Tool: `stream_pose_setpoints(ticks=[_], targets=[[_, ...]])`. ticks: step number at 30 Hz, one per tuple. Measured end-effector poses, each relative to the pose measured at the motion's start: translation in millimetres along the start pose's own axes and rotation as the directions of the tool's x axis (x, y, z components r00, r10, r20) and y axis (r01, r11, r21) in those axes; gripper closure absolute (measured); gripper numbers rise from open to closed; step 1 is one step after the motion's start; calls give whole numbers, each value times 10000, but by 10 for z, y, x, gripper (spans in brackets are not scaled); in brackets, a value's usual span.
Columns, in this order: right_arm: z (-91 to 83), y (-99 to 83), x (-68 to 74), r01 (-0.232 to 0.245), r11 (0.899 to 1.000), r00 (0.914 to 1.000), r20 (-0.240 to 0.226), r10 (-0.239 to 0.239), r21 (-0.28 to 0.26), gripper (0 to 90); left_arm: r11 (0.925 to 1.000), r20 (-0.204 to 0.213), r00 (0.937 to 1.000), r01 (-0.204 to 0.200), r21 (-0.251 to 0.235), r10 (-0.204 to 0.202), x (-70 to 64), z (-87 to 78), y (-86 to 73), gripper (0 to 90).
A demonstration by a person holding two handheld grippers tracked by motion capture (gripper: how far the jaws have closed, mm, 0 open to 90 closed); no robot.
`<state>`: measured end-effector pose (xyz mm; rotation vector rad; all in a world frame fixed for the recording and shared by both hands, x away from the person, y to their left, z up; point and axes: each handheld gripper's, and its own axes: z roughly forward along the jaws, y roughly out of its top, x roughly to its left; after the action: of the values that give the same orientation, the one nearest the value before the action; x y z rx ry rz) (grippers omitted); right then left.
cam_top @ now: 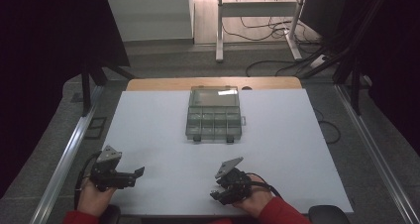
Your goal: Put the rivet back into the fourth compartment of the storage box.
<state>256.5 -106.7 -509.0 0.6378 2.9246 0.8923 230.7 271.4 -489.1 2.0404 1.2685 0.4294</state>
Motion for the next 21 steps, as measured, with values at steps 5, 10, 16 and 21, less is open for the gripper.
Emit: stream_pose_setpoints(ticks=[5,10,16,21], targets=[[47,1,21,224,9995,9995,221,-229,207,568,10000,5,10000,-7,10,7,0,1,0,11],[70,0,43,473,9985,9974,524,-487,285,638,10000,9,10000,4,10,-4,1,1,0,12],[62,-4,42,561,9979,9962,652,-582,332,729,10000,14,10000,14,10,-14,3,1,-1,12],[54,-5,30,421,9986,9974,576,-439,331,735,10000,14,10000,12,11,-12,2,2,0,12]])
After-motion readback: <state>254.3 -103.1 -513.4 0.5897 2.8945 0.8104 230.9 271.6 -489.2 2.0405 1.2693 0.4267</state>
